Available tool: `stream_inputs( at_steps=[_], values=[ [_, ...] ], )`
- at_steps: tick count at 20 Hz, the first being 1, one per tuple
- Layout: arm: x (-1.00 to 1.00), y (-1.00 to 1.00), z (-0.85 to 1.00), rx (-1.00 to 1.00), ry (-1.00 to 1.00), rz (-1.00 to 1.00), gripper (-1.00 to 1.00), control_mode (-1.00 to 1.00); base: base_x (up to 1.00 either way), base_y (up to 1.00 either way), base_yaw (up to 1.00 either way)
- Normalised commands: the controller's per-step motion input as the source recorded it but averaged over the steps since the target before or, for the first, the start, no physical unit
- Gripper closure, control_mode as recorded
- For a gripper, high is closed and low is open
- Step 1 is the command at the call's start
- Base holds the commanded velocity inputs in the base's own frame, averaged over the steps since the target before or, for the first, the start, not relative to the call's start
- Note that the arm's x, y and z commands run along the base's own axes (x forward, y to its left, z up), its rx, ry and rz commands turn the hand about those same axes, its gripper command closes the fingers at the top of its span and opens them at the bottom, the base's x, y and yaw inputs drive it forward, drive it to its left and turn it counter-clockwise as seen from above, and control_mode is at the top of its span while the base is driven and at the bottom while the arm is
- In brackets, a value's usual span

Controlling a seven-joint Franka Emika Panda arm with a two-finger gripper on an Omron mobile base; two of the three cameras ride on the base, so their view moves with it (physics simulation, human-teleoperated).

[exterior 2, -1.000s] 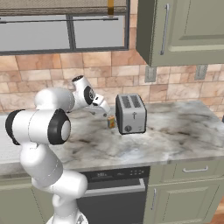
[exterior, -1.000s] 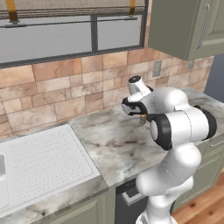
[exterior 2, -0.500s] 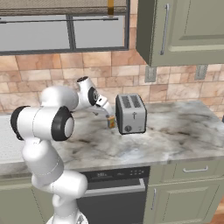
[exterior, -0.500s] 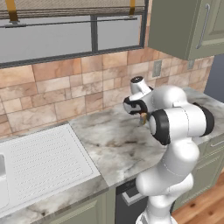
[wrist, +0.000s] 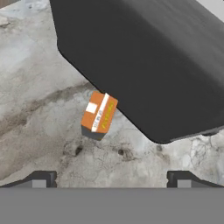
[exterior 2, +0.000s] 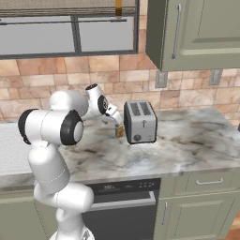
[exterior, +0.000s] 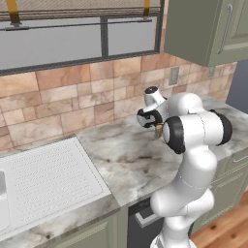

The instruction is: Move the drinks to the dining counter.

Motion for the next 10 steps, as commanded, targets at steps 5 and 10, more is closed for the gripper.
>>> stream_inputs(
  at_steps=[5, 10],
  values=[
    [0.17, 0.0, -0.07, 0.01, 0.0, -0.04, -1.0, -1.0, 0.0, 0.0, 0.0],
    [0.22, -0.01, -0.05, 0.01, 0.0, -0.04, -1.0, -1.0, 0.0, 0.0, 0.0]
  ],
)
